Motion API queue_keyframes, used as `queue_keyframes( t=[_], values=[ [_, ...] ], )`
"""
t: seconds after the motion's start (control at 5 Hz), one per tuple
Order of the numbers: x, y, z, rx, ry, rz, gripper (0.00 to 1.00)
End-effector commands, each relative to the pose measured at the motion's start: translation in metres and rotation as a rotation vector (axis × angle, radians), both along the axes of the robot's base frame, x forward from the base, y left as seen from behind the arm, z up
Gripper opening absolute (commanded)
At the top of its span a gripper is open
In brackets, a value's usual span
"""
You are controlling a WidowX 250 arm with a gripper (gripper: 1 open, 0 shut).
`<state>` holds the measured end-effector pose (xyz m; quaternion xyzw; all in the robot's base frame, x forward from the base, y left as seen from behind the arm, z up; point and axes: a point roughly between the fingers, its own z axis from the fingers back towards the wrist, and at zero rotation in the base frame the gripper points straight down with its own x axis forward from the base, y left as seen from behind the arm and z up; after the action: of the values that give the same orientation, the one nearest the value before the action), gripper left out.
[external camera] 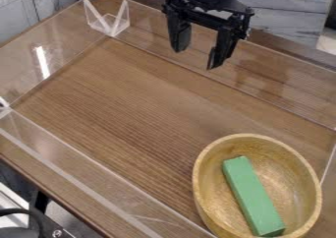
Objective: Remove the green block from inside the brown bowl and put it on the table
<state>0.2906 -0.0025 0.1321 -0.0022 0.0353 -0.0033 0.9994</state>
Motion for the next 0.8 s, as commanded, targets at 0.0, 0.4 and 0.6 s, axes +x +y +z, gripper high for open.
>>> queue_keyframes(
  t=[0.0,0.4,0.6],
  values=[
    [-0.038,-0.041,-0.009,-0.02,0.019,0.25,1.0],
    [-0.111,-0.137,-0.033,-0.085,-0.032,0.748,1.0],
    [-0.108,-0.151,-0.055,-0.101,-0.054,0.807,1.0]
  ],
)
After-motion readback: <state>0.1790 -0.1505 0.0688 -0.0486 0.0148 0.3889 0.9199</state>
